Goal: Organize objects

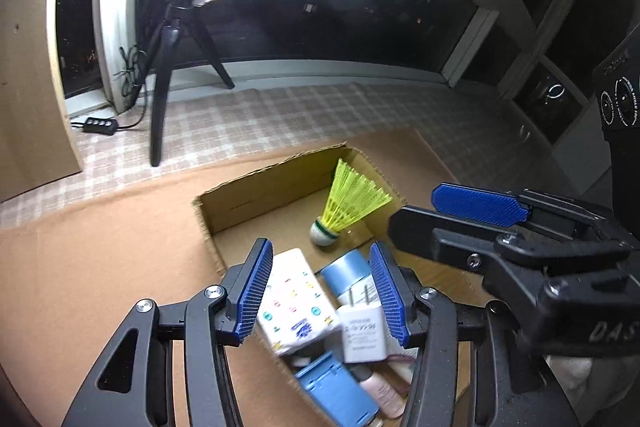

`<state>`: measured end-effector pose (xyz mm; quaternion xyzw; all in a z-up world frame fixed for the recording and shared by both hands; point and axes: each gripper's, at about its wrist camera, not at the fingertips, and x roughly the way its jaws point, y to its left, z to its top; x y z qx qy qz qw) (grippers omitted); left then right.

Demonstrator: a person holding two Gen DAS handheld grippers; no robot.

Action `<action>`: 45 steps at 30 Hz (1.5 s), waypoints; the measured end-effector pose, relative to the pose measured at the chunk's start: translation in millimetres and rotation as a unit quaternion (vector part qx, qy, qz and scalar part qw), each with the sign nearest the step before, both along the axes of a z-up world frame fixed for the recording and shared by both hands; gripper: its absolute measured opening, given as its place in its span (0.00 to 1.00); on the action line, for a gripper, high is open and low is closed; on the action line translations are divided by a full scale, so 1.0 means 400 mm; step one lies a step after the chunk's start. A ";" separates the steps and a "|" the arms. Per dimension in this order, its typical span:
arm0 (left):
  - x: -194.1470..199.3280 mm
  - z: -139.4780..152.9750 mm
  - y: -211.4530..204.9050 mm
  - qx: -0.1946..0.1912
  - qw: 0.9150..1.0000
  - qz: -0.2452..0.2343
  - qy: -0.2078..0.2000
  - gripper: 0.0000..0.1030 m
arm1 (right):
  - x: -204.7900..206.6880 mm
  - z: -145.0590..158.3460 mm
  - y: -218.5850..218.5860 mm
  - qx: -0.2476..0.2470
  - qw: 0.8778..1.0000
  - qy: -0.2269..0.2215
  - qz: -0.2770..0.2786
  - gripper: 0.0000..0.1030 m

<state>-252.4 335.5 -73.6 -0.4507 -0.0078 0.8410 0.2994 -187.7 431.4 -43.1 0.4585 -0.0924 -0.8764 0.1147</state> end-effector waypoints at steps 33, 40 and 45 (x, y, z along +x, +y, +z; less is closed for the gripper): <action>0.389 0.120 -0.597 -0.094 0.986 0.127 0.050 0.73 | 0.372 0.009 -0.350 0.034 0.999 0.037 0.006 0.63; 0.459 0.125 -0.682 -0.098 0.981 0.159 0.051 0.75 | 0.439 0.008 -0.420 0.057 0.997 0.057 0.005 0.63; 0.478 0.098 -0.715 -0.102 0.979 0.169 0.042 0.75 | 0.457 0.000 -0.447 0.062 0.996 0.057 -0.001 0.64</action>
